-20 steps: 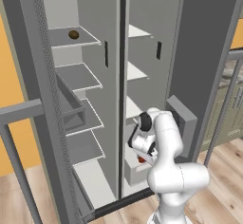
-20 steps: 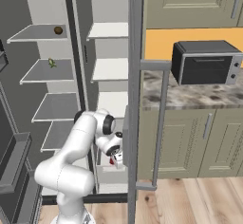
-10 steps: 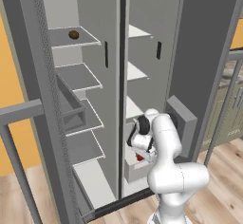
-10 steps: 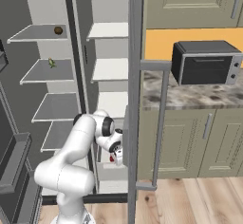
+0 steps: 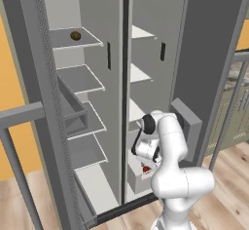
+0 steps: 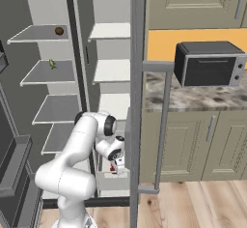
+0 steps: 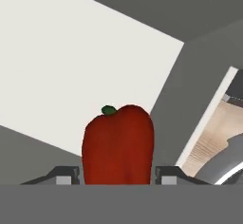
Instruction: Take the bell pepper and kiwi from the fridge shelf and place them in the freezer drawer to begin freezing them.
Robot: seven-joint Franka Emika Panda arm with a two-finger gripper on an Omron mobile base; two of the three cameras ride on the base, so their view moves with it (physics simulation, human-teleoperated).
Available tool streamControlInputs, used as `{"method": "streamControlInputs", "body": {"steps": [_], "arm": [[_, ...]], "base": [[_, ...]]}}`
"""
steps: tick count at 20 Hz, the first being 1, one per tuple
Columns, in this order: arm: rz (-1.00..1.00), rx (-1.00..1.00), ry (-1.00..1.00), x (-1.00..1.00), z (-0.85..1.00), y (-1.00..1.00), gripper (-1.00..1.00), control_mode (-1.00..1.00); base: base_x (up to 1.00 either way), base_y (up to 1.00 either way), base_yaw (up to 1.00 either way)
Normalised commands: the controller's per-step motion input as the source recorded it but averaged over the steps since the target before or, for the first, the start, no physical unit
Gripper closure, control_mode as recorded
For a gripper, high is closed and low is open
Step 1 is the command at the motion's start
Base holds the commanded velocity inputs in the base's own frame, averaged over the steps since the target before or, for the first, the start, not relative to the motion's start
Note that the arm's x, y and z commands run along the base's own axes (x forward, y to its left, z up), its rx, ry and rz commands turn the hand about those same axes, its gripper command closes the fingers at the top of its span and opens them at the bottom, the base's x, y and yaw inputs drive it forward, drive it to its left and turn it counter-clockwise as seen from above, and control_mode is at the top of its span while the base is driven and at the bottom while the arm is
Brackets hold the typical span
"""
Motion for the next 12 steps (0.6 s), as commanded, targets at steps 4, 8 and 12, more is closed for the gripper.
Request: {"method": "streamControlInputs", "body": {"steps": [4,8,12], "arm": [[0.0,0.0,-0.02,-0.08,0.0,0.0,-1.0,-1.0],[0.0,0.0,-0.05,0.0,0.22,0.0,-1.0,-1.0],[0.0,0.0,-0.09,0.0,0.59,0.06,-1.0,-1.0]], "base": [[0.0,0.0,0.0],[0.0,0.0,0.0],[0.0,0.0,0.0]]}}
